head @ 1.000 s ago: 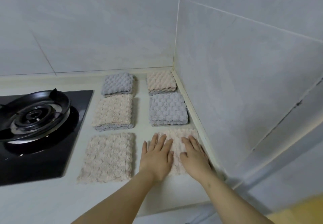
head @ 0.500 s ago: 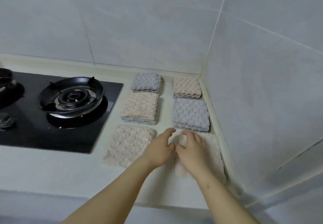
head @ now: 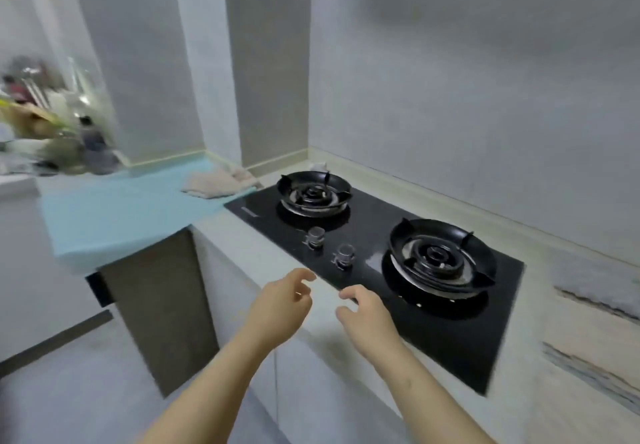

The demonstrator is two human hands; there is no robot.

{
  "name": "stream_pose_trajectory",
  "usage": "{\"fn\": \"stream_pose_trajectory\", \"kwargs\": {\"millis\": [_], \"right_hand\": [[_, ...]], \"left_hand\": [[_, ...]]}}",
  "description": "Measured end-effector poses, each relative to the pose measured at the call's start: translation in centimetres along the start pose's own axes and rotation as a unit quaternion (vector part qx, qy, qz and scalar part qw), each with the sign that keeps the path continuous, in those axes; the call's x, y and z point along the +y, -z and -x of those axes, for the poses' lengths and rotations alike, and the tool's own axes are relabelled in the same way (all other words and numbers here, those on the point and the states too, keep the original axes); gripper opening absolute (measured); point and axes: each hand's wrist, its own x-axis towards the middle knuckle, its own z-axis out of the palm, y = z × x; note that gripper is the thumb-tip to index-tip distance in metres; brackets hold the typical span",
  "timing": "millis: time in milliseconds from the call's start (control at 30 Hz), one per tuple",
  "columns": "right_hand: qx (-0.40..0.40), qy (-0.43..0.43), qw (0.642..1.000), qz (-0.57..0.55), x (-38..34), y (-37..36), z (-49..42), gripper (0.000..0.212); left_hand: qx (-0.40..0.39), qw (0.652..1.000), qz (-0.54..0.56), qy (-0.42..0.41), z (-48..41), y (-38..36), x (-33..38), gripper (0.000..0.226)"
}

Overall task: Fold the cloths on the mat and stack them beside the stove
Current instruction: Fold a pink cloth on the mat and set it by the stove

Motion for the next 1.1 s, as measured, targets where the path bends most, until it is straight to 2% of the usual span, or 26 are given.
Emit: {"fn": "stream_pose_trajectory", "kwargs": {"millis": [233, 333, 500, 733, 867, 1000, 1100], "right_hand": [[-0.114, 0.076, 0.991, -0.003, -11.8, -15.6, -6.3, 0.023], [-0.150, 0.083, 0.985, 0.002, -14.8, -20.1, -8.5, 0.029], [-0.180, 0.086, 0.980, 0.009, -18.1, -25.5, -13.4, 0.027], [-0.179, 0.105, 0.978, 0.012, -21.7, -31.5, -25.1, 0.021], [-0.160, 0.096, 0.982, 0.035, -24.5, -33.7, -32.8, 0.024], [-0.127, 0.099, 0.983, 0.087, -26.3, -35.8, -39.2, 0.030], [-0.092, 0.075, 0.978, 0.174, -26.5, -37.0, -42.1, 0.037]], "left_hand": [[0.093, 0.991, -0.027, 0.092, -0.6, 14.6, -14.1, 0.033], [0.116, 0.985, -0.017, 0.123, -1.6, 18.1, -18.4, 0.033], [0.121, 0.982, -0.008, 0.147, -6.1, 21.4, -23.7, 0.031], [0.134, 0.975, 0.032, 0.172, -16.5, 24.9, -29.5, 0.028], [0.107, 0.977, 0.040, 0.181, -23.1, 27.0, -31.7, 0.029], [0.114, 0.969, 0.063, 0.211, -28.6, 28.9, -34.3, 0.029], [0.084, 0.970, 0.071, 0.215, -31.3, 29.7, -36.7, 0.029]]}}
